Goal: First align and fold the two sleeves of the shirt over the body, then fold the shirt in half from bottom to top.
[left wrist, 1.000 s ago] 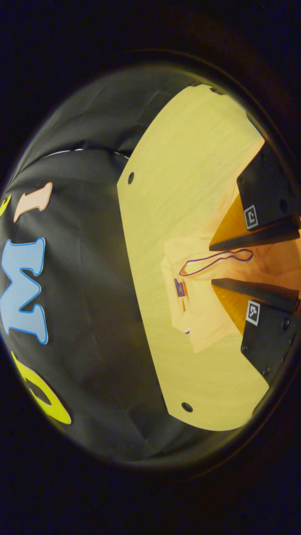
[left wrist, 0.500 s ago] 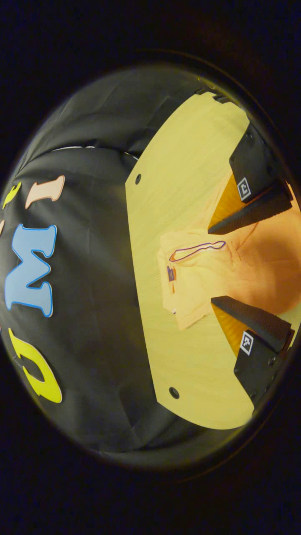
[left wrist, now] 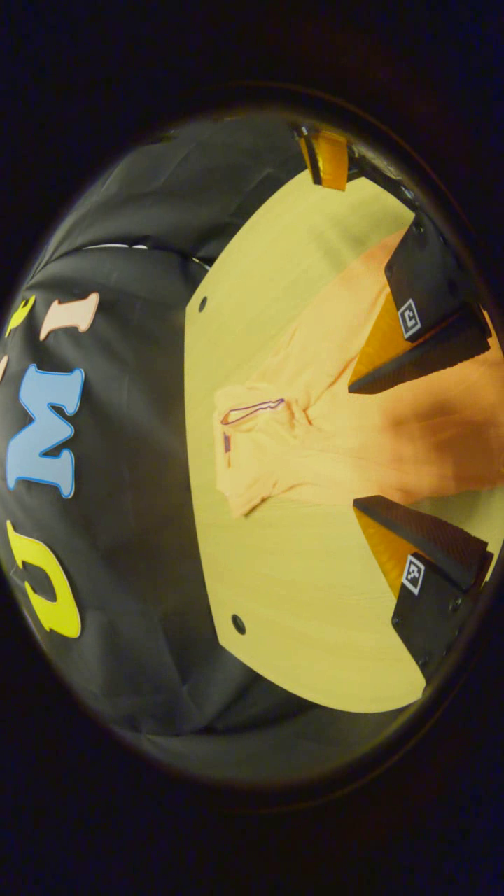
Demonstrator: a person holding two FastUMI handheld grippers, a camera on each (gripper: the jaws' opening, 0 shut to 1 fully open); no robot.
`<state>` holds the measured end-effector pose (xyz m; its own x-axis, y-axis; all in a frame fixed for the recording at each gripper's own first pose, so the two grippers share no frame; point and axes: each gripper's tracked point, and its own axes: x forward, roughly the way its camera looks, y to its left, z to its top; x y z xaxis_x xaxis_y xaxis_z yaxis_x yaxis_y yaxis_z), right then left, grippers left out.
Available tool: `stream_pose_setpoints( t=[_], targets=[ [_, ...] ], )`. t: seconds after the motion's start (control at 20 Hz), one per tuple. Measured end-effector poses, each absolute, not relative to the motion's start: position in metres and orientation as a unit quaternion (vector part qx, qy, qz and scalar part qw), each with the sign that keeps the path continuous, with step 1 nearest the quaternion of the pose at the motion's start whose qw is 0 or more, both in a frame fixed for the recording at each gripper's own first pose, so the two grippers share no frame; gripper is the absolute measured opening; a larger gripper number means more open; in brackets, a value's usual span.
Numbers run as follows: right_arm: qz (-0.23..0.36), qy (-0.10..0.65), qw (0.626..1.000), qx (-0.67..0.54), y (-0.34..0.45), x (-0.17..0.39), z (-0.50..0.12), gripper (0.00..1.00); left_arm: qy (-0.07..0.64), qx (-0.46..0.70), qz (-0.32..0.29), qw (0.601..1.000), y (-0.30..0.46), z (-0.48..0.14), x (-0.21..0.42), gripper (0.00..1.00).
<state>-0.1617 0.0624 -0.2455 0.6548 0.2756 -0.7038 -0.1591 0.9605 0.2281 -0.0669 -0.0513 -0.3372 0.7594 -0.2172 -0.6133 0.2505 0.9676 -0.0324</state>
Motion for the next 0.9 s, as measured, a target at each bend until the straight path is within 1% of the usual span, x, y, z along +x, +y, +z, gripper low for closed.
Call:
stream_pose_setpoints(
  t=[0.1, 0.15, 0.25, 0.35, 0.4, 0.45, 0.5, 0.6, 0.75, 0.8, 0.85, 0.9],
  targets=[
    [0.132, 0.417, 0.897, 0.068, 0.067, -0.165, -0.260, 0.41, 0.337, 0.030, -0.112, 0.934, -0.039, -0.348, -0.090, 0.96],
    [0.137, 0.426, 0.892, 0.066, 0.068, -0.167, -0.271, 0.44, 0.345, 0.029, -0.107, 0.932, -0.034, -0.352, -0.100, 0.96],
    [0.147, 0.445, 0.881, 0.060, 0.070, -0.173, -0.286, 0.43, 0.357, 0.025, -0.096, 0.929, -0.025, -0.359, -0.118, 0.95],
    [0.158, 0.463, 0.870, 0.054, 0.071, -0.180, -0.299, 0.43, 0.368, 0.019, -0.087, 0.926, -0.016, -0.362, -0.138, 0.97],
    [0.159, 0.472, 0.866, 0.049, 0.072, -0.183, -0.307, 0.59, 0.373, 0.016, -0.082, 0.924, -0.013, -0.365, -0.146, 0.96],
    [0.160, 0.478, 0.863, 0.047, 0.071, -0.185, -0.310, 0.64, 0.378, 0.014, -0.078, 0.923, -0.011, -0.368, -0.154, 0.97],
    [0.161, 0.483, 0.860, 0.046, 0.072, -0.186, -0.315, 0.60, 0.382, 0.013, -0.075, 0.921, -0.007, -0.370, -0.161, 0.97],
    [0.160, 0.498, 0.851, 0.041, 0.071, -0.191, -0.325, 0.67, 0.393, 0.013, -0.072, 0.916, -0.002, -0.377, -0.176, 0.96],
    [0.156, 0.524, 0.837, 0.031, 0.070, -0.201, -0.338, 0.68, 0.410, 0.017, -0.072, 0.909, 0.002, -0.389, -0.196, 0.97],
    [0.154, 0.530, 0.833, 0.030, 0.069, -0.203, -0.341, 0.65, 0.416, 0.016, -0.072, 0.906, 0.003, -0.394, -0.201, 0.97],
    [0.153, 0.536, 0.830, 0.028, 0.069, -0.206, -0.344, 0.67, 0.422, 0.015, -0.072, 0.903, 0.004, -0.399, -0.206, 0.97],
    [0.151, 0.541, 0.827, 0.025, 0.069, -0.208, -0.345, 0.68, 0.426, 0.016, -0.072, 0.902, 0.006, -0.403, -0.210, 0.95]
  ],
)
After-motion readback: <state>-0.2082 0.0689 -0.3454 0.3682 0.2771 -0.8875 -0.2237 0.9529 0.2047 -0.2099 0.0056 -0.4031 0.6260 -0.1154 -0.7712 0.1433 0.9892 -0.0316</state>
